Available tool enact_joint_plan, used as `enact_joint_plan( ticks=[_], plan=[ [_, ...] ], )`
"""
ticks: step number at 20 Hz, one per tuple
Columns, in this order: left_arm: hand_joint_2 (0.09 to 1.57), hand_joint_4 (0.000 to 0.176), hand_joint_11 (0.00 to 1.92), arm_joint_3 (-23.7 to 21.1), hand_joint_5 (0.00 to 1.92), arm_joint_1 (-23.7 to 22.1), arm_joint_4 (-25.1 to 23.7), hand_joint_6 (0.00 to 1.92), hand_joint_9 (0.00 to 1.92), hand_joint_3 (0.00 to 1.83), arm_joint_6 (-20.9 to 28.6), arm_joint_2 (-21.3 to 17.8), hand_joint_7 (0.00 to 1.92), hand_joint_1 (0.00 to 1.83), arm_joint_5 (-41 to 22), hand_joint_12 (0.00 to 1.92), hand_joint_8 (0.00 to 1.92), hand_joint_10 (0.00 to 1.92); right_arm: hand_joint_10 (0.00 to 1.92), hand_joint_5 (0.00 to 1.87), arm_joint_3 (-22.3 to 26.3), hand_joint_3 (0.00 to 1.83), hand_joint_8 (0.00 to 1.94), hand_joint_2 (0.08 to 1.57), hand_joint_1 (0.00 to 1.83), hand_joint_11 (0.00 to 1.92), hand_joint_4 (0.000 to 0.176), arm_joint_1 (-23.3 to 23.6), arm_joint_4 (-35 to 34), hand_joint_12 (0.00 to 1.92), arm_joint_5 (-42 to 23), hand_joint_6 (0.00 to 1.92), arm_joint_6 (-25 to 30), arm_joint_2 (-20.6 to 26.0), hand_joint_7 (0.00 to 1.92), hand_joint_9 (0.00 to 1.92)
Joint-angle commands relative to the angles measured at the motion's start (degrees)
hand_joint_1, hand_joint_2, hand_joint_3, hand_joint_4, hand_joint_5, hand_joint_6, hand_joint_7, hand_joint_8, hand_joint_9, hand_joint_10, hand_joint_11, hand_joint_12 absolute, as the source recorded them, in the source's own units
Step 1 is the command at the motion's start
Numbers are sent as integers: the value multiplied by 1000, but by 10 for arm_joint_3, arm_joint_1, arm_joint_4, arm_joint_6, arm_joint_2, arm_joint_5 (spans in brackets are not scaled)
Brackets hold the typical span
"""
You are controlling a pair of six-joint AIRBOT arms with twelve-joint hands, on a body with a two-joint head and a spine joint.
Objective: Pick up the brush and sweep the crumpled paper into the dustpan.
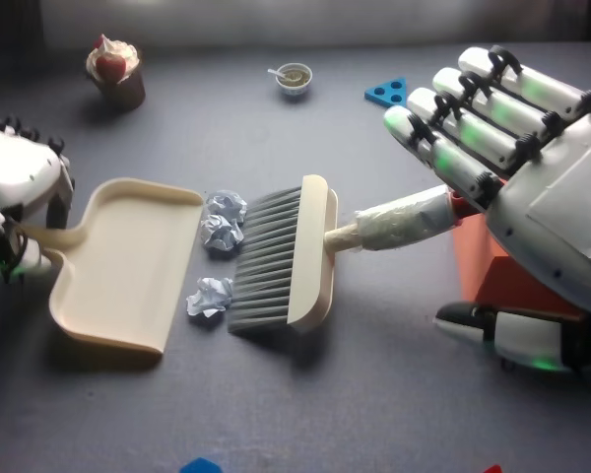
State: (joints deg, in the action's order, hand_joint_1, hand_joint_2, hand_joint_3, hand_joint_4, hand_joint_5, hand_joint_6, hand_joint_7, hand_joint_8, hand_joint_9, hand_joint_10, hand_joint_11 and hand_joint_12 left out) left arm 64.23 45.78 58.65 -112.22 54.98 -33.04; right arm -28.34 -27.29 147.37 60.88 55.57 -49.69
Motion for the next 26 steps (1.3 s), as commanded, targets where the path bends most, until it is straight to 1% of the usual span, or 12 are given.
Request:
enact_joint_plan(
  ticks=[1,2,3,4,6,7,13,14,18,22,23,26],
  plan=[
    [1108,0,162,4,1003,-11,-24,942,360,1,-2,-2,402,1099,-38,525,1,1,0,0,-3,11,0,962,672,84,0,-7,52,4,110,0,-11,-5,17,48],
    [1104,0,165,8,1011,-16,-25,929,356,0,-2,-2,402,1106,-32,522,1,1,1,0,-7,10,3,966,721,76,0,-22,60,1,139,0,-30,-21,23,49],
    [1088,0,174,10,1048,-21,-23,865,368,0,-2,-1,423,1136,-29,519,3,2,3,0,-10,5,6,964,784,71,0,-40,68,0,166,0,-46,-37,33,55],
    [1088,0,166,10,1045,-24,-20,871,355,0,-2,1,407,1127,-29,518,0,0,10,0,-13,0,10,941,887,95,0,-51,77,10,184,0,-54,-48,50,77],
    [1084,0,171,12,1056,-29,-15,854,362,0,-2,7,417,1121,-30,520,2,2,4,0,-18,0,1,928,989,99,0,-63,89,12,220,0,-80,-74,32,68],
    [1082,0,186,14,1062,-30,-15,846,373,0,-2,10,437,1126,-29,525,5,4,2,0,-22,12,0,975,1012,101,0,-63,89,13,232,0,-91,-85,30,68],
    [1093,0,142,30,1033,-35,-22,889,343,1,5,21,407,1134,-22,540,0,1,1,14,-63,8,2,1002,1013,78,0,-63,69,3,263,2,-161,-167,27,59],
    [1084,0,142,33,1055,-35,-23,853,347,0,9,22,413,1148,-21,561,1,1,4,21,-69,5,6,997,1011,96,0,-63,65,10,266,4,-168,-177,38,65],
    [1080,0,129,42,1064,-38,-24,838,356,0,16,27,426,1142,-24,579,3,2,0,26,-83,8,0,1014,985,75,0,-63,46,1,278,3,-188,-207,5,32],
    [1091,0,87,46,1040,-44,-26,879,335,1,18,32,401,1117,-25,644,1,1,1,0,-98,6,0,1019,977,74,0,-59,35,1,296,0,-198,-242,0,32],
    [1082,0,101,46,1063,-44,-25,842,360,0,18,34,425,1124,-26,657,5,6,5,34,-103,1,4,1008,971,108,0,-59,32,15,298,3,-202,-250,45,70],
    [1075,0,92,46,1077,-44,-23,820,327,0,19,39,397,1118,-25,644,1,0,0,33,-125,6,0,1024,968,94,0,-59,31,9,304,0,-205,-270,22,65]
  ],
)
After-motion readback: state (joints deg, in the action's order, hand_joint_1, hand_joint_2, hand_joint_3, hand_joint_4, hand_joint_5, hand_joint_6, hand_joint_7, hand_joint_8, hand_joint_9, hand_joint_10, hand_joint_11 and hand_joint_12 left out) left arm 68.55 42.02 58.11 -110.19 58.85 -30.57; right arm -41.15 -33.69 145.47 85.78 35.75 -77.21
